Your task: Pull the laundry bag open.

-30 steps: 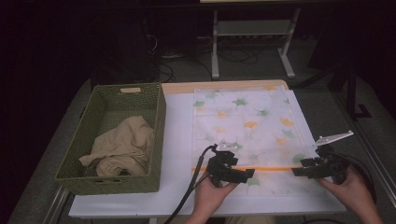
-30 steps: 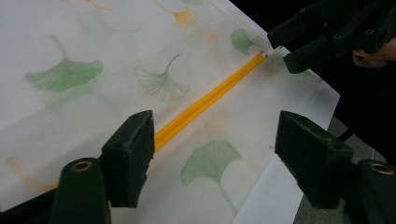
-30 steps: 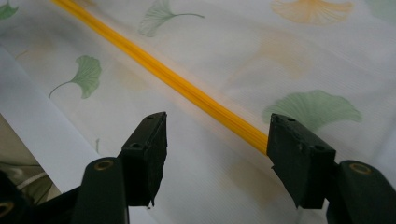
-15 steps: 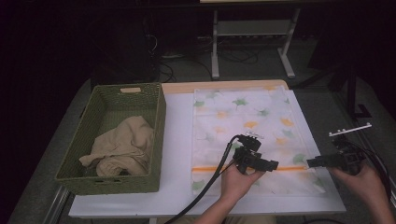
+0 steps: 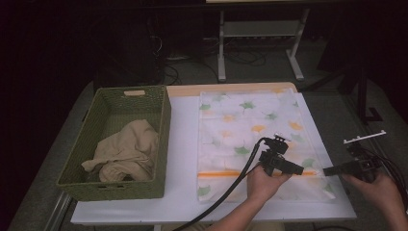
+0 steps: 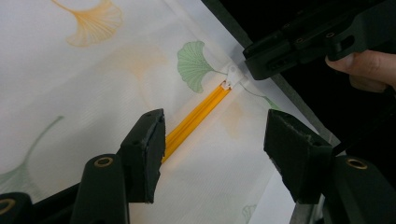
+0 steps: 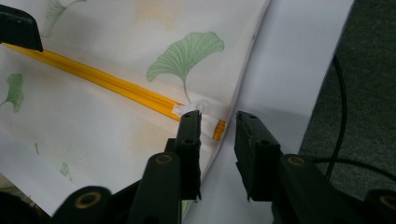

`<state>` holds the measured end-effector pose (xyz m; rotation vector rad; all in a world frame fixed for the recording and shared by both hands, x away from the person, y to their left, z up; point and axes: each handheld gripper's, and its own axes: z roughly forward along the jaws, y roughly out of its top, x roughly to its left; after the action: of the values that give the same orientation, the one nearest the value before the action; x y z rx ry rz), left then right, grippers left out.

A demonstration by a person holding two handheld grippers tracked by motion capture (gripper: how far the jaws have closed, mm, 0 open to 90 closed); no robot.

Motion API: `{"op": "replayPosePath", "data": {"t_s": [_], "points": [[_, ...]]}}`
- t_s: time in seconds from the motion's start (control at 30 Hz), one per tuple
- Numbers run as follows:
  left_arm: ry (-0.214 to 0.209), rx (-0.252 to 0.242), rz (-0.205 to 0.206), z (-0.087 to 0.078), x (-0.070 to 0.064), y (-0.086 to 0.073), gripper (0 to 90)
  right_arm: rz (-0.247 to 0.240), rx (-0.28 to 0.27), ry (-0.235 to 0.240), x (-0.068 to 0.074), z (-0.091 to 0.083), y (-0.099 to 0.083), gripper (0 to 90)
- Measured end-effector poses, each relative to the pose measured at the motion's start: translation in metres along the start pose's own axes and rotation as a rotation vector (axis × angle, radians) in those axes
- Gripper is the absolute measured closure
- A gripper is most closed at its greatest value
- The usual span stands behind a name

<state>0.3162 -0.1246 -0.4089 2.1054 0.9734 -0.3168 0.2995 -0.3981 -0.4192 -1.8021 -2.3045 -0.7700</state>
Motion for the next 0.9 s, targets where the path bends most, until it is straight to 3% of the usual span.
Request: {"op": "replayPosePath", "data": {"t_s": [0.13,0.2,0.33,0.4,0.43,0.57,0.7,0.9], "points": [[-0.005,0.014,-0.013,0.007,0.001,0.003,43.2,0.008,0.024,0.001,0.000,0.006,0.002,71.5],[-0.021,0.012,-0.023,0.010,0.002,0.005,44.1,0.009,0.034,-0.025,0.000,0.008,0.004,70.6],[-0.054,0.028,-0.040,0.018,0.008,0.006,52.3,0.006,0.039,-0.025,0.002,0.011,0.006,70.8],[-0.062,0.035,-0.045,0.021,0.010,0.006,57.8,-0.003,0.040,-0.030,0.005,0.013,0.007,73.6],[-0.086,0.048,-0.058,0.028,0.013,0.006,61.3,-0.002,0.041,-0.032,0.005,0.013,0.007,73.9],[-0.115,0.058,-0.084,0.041,0.018,0.006,66.1,-0.006,0.037,-0.030,0.005,0.015,0.007,79.4],[-0.138,0.062,-0.114,0.049,0.021,0.006,66.5,-0.029,0.034,-0.014,0.006,0.016,0.006,83.8],[-0.202,0.066,-0.146,0.054,0.027,0.005,68.4,-0.119,-0.011,-0.003,0.024,0.003,0.007,84.8]]}}
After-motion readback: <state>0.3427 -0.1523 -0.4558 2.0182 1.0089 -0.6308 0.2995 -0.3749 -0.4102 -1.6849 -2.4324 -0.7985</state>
